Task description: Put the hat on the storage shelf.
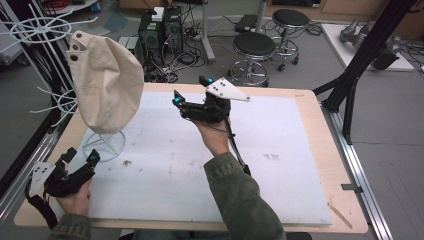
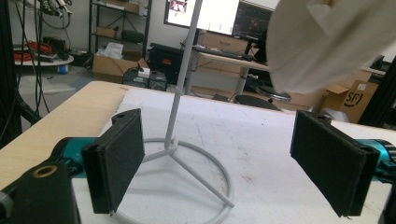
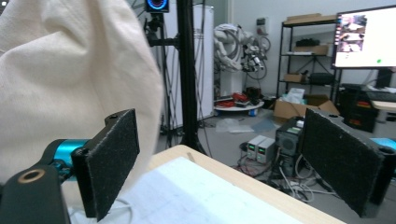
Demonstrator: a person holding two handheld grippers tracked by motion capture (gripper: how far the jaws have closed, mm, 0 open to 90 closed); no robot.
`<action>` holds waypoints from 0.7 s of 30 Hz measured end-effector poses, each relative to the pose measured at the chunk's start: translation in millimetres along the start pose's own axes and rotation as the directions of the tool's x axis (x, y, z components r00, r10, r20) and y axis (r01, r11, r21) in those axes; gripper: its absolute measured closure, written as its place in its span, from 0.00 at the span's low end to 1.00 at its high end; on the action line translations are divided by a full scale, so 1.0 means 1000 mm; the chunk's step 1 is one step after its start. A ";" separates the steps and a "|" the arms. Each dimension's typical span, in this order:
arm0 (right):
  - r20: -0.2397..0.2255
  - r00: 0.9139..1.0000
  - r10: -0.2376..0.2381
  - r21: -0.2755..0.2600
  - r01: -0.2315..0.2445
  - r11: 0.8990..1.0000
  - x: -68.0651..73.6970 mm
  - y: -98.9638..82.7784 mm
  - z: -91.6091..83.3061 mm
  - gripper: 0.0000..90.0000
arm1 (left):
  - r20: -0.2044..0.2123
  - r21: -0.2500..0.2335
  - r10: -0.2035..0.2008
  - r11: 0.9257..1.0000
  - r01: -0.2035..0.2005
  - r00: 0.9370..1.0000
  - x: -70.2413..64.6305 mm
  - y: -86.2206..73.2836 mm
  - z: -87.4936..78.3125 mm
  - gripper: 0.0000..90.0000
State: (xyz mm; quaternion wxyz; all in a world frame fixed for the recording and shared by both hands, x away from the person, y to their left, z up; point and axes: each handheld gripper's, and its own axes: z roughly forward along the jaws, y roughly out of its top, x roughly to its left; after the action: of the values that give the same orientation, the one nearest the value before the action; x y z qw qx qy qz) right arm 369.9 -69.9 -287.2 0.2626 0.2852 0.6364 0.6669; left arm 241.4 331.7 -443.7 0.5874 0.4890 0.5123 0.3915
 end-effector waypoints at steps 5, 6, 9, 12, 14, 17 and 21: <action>0.032 0.999 0.007 0.006 -0.007 1.000 -0.014 -0.005 -0.021 0.13 | 0.001 0.006 0.001 1.000 -0.001 1.000 0.000 0.000 -0.001 0.20; 0.039 0.999 0.008 0.007 -0.008 1.000 -0.016 -0.006 -0.025 0.13 | 0.000 0.005 0.001 1.000 -0.001 1.000 0.000 0.000 -0.001 0.20; 0.058 0.998 0.003 0.014 -0.003 1.000 -0.023 -0.009 -0.040 0.13 | -0.001 0.006 -0.002 1.000 0.002 1.000 0.000 0.000 -0.001 0.20; 0.074 0.997 -0.002 0.015 0.001 1.000 -0.028 -0.011 -0.053 0.13 | 0.001 0.006 -0.004 1.000 0.004 1.000 0.000 -0.001 -0.001 0.20; 0.086 0.996 -0.016 0.017 0.015 1.000 -0.030 -0.013 -0.064 0.13 | 0.000 0.005 -0.004 1.000 0.004 1.000 -0.001 -0.001 -0.001 0.20; 0.100 0.995 -0.028 0.021 0.026 0.999 -0.034 -0.017 -0.077 0.13 | 0.006 0.009 -0.002 1.000 0.002 1.000 -0.002 -0.001 0.000 0.20; 0.149 0.988 -0.042 0.047 0.036 0.998 -0.040 -0.027 -0.098 0.13 | 0.014 0.013 -0.008 1.000 0.008 1.000 -0.004 -0.002 0.003 0.20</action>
State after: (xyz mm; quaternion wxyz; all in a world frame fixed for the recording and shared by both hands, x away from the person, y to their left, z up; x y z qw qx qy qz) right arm 327.6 -165.7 -319.0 0.3164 0.3279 0.6349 0.6240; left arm 243.1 327.1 -444.6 0.5894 0.4932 0.5128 0.3825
